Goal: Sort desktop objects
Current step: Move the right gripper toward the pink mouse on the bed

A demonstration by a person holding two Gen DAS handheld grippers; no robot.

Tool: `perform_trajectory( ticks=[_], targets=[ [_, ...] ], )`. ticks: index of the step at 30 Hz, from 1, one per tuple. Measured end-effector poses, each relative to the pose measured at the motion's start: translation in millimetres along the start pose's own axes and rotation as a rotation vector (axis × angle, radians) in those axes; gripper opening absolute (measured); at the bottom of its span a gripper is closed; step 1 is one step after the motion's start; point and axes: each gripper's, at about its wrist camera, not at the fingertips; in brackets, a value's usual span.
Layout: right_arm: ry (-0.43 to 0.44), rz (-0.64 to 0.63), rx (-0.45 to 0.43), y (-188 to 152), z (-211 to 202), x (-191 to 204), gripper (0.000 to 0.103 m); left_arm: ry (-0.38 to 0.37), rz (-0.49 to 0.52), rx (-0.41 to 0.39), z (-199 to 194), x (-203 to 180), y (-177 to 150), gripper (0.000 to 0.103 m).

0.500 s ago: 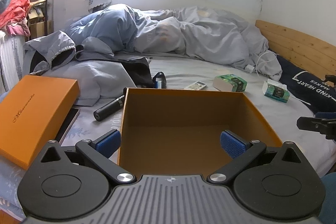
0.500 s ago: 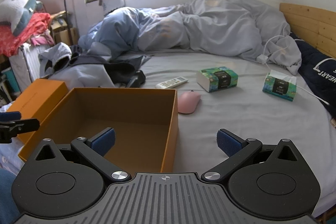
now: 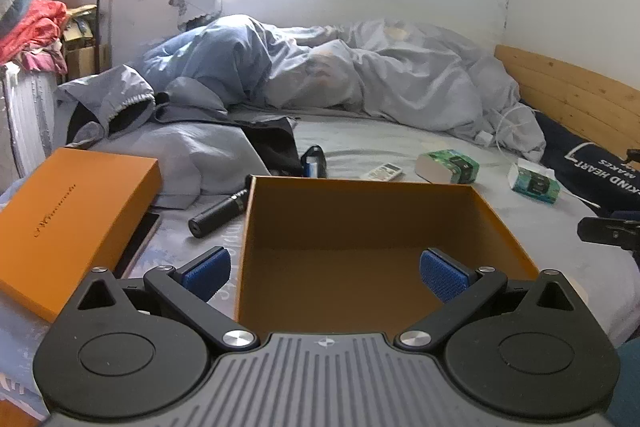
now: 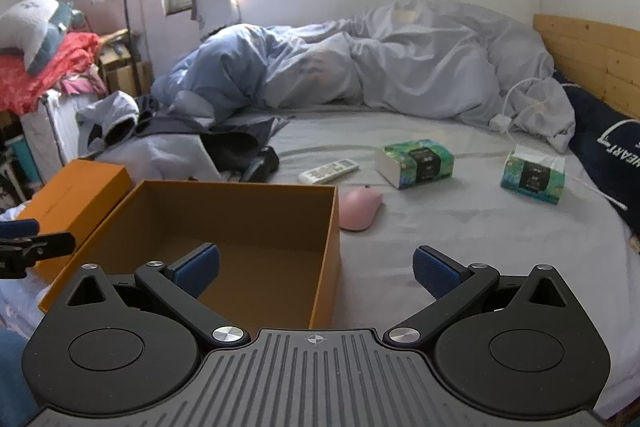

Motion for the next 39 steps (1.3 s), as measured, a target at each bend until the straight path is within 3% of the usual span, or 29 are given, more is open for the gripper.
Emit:
perform_trajectory(
  ticks=[21,39],
  targets=[
    [-0.016,-0.007,-0.062,70.3,23.2,-5.3,0.103,0.040,-0.043,-0.027,1.7,14.7,2.6,0.103],
    [-0.021,0.006,0.035,101.4,107.8,-27.5,0.103,0.024,-0.092,-0.015,7.5,23.7,-0.9,0.103]
  ],
)
Point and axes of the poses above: each gripper's, at about its wrist camera, not at the fingertips, and z roughly the way its jaws point, x to its left, y to its top, and after that the axes turned 4 degrees about x, right-handed
